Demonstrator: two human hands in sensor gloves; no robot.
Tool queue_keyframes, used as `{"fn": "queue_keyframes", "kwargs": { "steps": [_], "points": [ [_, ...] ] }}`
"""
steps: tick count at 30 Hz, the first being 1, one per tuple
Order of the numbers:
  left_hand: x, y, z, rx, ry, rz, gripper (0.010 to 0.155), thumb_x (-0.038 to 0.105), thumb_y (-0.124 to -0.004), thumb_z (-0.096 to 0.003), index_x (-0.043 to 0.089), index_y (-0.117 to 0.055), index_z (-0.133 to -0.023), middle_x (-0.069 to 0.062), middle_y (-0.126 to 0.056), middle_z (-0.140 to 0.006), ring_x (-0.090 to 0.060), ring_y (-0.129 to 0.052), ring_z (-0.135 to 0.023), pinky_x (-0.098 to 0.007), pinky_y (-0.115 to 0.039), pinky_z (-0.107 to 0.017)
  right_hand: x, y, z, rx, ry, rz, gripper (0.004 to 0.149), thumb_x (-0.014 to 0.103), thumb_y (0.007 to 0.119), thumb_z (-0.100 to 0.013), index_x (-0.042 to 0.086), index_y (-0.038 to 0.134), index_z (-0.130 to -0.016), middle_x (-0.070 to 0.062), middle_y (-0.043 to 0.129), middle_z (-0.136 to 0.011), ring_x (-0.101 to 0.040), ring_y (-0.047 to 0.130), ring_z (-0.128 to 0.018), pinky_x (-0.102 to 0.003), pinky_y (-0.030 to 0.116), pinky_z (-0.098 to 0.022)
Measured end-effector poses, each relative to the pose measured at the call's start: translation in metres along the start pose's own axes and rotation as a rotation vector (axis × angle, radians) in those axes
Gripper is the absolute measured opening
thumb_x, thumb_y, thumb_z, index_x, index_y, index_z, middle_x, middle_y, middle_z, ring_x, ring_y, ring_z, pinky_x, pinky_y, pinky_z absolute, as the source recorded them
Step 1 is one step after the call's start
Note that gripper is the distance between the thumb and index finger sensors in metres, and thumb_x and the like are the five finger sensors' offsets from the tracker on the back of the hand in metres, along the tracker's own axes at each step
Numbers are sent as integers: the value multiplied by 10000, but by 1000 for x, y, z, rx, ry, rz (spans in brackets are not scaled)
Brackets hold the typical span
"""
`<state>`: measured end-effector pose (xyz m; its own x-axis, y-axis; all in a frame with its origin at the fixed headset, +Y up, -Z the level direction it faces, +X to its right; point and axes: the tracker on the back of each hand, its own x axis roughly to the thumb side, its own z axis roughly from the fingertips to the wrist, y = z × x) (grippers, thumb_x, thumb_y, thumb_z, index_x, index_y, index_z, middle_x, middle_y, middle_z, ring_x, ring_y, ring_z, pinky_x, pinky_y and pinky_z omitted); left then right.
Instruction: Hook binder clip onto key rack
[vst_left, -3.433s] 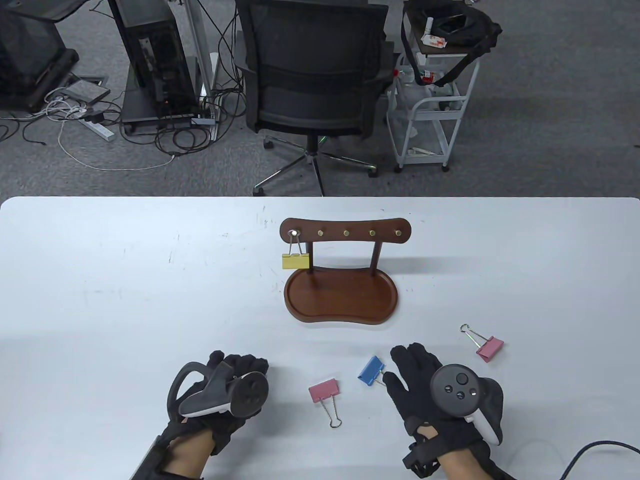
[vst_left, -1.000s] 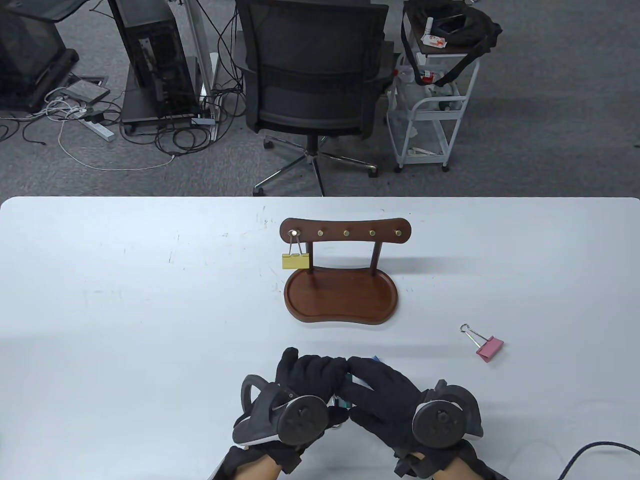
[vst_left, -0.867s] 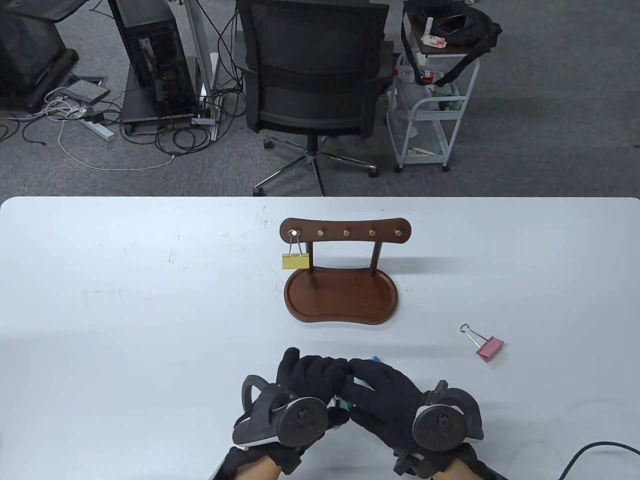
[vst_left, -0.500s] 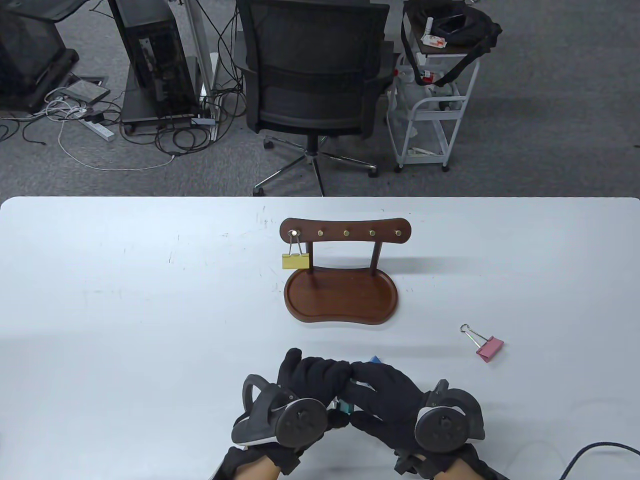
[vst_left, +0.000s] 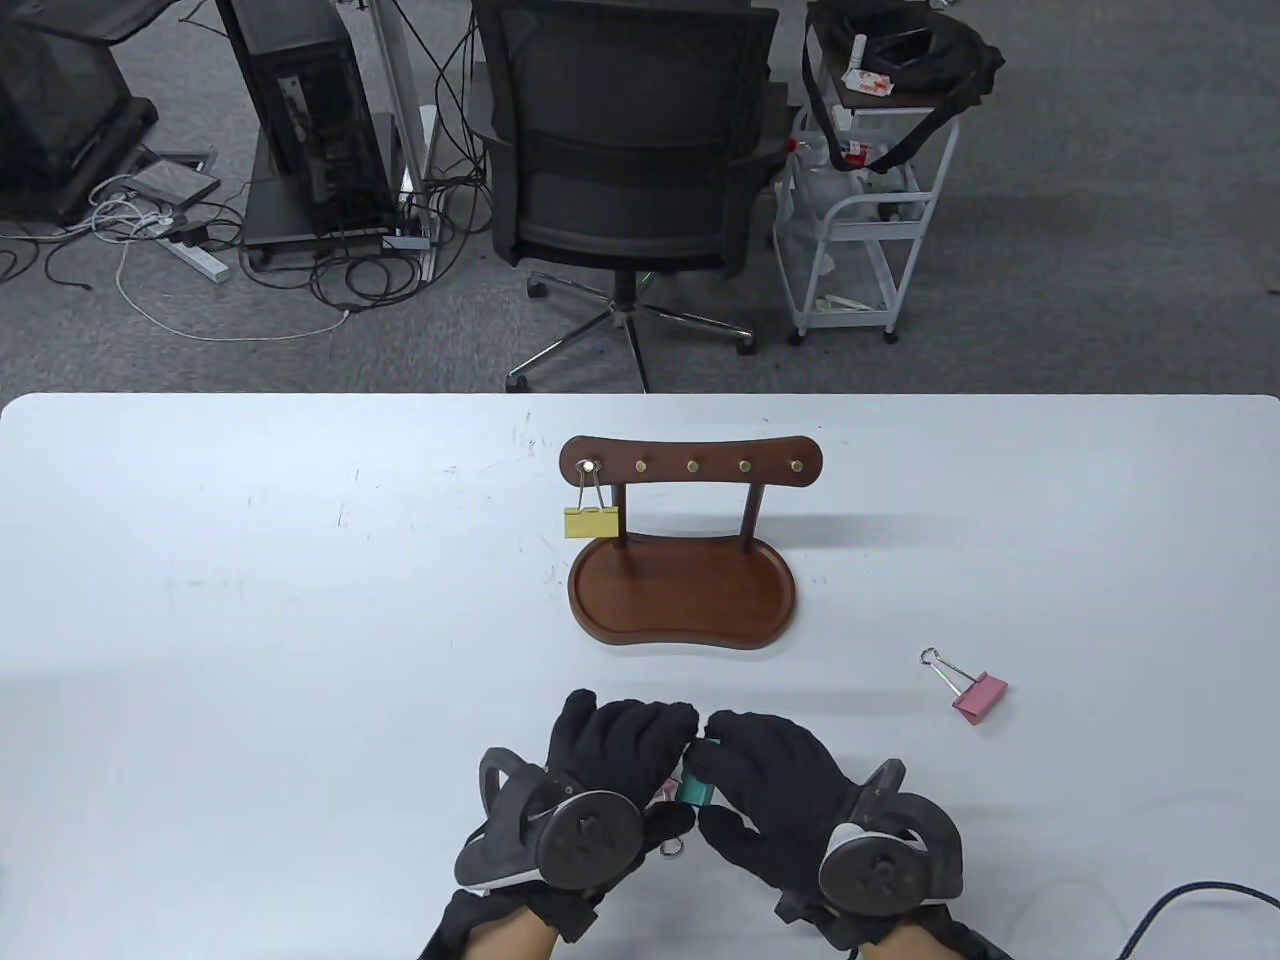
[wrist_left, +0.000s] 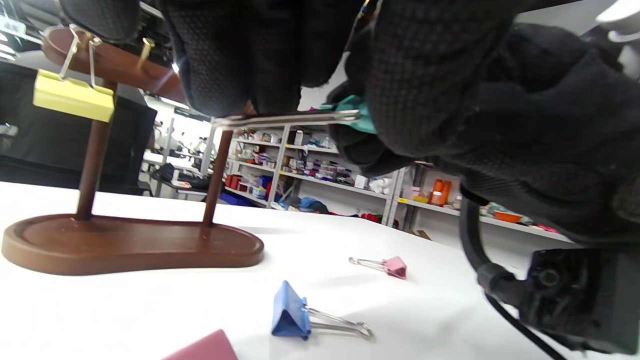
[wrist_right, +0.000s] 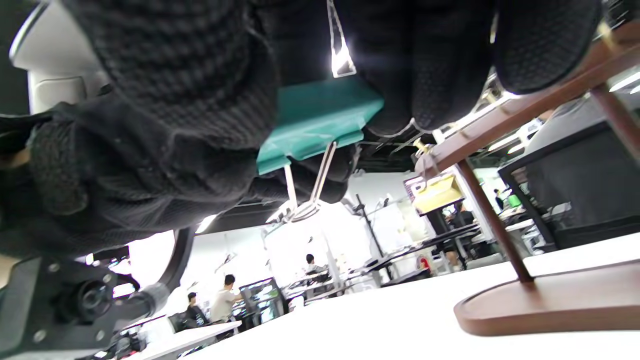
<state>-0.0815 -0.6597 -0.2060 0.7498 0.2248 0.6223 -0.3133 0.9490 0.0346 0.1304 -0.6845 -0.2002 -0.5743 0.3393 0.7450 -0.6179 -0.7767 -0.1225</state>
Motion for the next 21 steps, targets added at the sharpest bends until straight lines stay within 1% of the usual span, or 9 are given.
{"fn": "queue_keyframes", "kwargs": {
  "steps": [4, 7, 11, 13, 16, 21],
  "points": [
    [-1, 2, 1, 44, 50, -29, 877, 396, -984, -427, 22, -628, -1136, -236, -775, -1085, -518, -798, -974, -800, -500, -705, -1, -8, 1, -48, 44, 16, 673, 424, 900, -433, 66, 753, -982, -331, 801, -956, -550, 832, -770, -711, 687, -556],
    [-2, 3, 2, 81, 92, -44, 848, 394, -952, -473, 17, -603, -1148, -250, -744, -1104, -537, -768, -985, -800, -487, -704, -4, -13, 0, -73, 94, 44, 669, 429, 895, -441, 57, 751, -978, -330, 805, -951, -553, 834, -764, -713, 687, -550],
    [-6, 2, 3, 106, 152, -79, 835, 407, -917, -503, 16, -577, -1159, -261, -712, -1121, -551, -742, -994, -805, -468, -701, -7, -16, -3, -95, 154, 50, 669, 431, 889, -449, 42, 746, -974, -333, 803, -951, -558, 833, -759, -716, 685, -545],
    [-10, 2, 5, 125, 211, -84, 817, 403, -904, -516, 13, -579, -1157, -268, -714, -1118, -554, -743, -989, -806, -465, -699, -8, -19, -7, -110, 177, 47, 668, 430, 888, -453, 36, 744, -973, -334, 804, -949, -561, 831, -757, -717, 683, -543],
    [-19, 2, 6, 132, 285, -79, 793, 405, -884, -531, 7, -591, -1151, -274, -725, -1107, -562, -751, -976, -809, -462, -692, -10, -23, -13, -126, 220, 47, 666, 432, 887, -455, 29, 745, -966, -334, 804, -948, -562, 832, -755, -717, 683, -541],
    [-28, -3, 5, 100, 356, -64, 768, 401, -866, -546, -2, -604, -1145, -283, -736, -1095, -572, -759, -960, -815, -452, -684, -10, -33, -30, -153, 279, 54, 662, 431, 887, -462, 18, 744, -960, -336, 802, -946, -568, 828, -751, -720, 678, -537]
  ]
}}
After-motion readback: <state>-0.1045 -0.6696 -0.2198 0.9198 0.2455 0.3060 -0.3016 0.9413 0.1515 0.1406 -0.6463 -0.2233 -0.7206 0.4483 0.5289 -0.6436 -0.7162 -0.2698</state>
